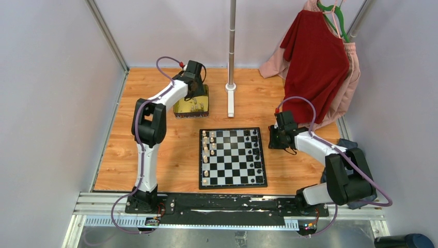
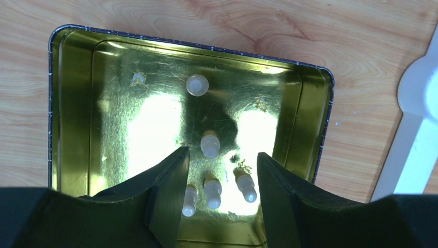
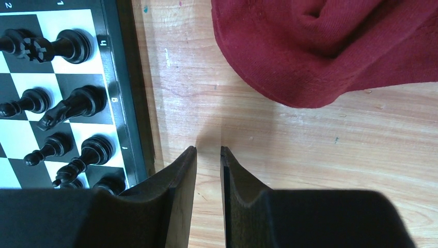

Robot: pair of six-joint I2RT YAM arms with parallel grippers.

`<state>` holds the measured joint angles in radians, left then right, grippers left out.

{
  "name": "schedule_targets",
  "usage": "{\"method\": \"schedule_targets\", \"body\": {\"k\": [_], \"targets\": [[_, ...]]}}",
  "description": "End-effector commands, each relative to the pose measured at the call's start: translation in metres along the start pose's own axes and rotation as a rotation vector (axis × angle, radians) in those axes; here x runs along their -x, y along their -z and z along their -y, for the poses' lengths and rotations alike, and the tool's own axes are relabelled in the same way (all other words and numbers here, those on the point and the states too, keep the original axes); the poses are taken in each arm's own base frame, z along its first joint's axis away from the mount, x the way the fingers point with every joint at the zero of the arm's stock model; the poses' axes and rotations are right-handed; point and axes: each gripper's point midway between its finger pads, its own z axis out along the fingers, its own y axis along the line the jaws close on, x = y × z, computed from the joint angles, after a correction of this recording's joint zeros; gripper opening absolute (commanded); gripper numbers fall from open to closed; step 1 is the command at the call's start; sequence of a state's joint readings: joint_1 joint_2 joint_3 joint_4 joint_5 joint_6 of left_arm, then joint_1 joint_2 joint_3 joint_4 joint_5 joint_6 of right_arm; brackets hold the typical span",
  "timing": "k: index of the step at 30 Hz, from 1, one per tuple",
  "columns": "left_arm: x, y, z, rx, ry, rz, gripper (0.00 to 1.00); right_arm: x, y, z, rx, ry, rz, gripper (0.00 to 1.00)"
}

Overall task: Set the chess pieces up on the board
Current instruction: Pick up the chess piece from the storage box.

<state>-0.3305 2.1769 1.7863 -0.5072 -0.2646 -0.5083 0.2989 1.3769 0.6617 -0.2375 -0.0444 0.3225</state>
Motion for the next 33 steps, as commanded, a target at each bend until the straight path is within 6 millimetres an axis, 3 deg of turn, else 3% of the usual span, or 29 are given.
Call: {"method": "schedule_targets", "body": {"k": [1, 18, 33], "targets": [[0.005, -0.009, -0.002, -0.011, 0.008, 0.008, 0.56, -0.007, -0.004, 0.001, -0.013, 0.001, -0.027, 0.28], [-0.012, -0.027, -0.007, 0.007, -0.004, -0.018, 0.52, -0.007, -0.006, 0.002, -0.018, 0.002, -0.036, 0.28], [-0.019, -0.037, -0.011, 0.029, -0.013, -0.032, 0.37, -0.007, -0.007, 0.003, -0.025, 0.004, -0.045, 0.28]]}}
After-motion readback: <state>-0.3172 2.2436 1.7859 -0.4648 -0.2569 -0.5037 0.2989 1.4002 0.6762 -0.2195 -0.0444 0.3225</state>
